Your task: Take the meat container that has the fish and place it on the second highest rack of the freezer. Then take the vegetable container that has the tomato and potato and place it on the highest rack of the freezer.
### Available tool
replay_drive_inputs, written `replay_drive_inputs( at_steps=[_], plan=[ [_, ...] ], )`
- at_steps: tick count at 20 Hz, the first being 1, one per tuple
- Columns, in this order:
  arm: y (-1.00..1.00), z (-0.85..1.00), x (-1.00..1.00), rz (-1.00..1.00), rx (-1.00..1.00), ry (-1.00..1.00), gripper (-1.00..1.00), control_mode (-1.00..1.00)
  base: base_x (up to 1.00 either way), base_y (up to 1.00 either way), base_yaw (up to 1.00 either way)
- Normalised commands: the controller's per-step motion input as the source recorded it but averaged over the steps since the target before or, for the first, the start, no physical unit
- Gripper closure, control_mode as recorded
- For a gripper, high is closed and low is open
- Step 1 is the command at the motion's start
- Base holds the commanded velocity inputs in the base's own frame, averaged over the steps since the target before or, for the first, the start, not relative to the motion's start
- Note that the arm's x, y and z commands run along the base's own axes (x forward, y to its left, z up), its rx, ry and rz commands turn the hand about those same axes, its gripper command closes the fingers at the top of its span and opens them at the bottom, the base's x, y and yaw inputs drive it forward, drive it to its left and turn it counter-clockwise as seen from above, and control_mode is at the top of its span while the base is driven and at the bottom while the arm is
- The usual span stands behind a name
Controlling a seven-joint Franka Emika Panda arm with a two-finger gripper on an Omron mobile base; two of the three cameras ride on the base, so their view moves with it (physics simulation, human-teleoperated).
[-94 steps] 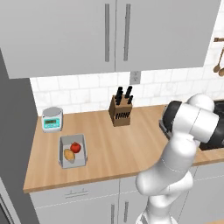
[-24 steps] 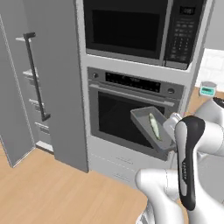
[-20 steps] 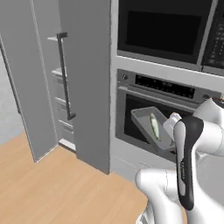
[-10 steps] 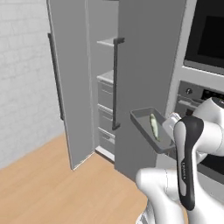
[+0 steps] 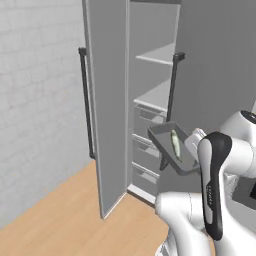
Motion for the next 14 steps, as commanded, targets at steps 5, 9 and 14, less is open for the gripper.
replay_drive_inputs(
  at_steps=[5, 9, 14],
  plan=[
    [0.00, 0.00, 0.00, 0.00, 0.00, 0.00, 1.00, 1.00, 0.95, 1.00, -0.56],
    [0.00, 0.00, 0.00, 0.00, 0.00, 0.00, 1.00, 1.00, 0.59, 1.00, -0.53],
    [0.00, 0.00, 0.00, 0.00, 0.00, 0.00, 1.00, 1.00, 0.55, 0.90, -0.65]
  ],
)
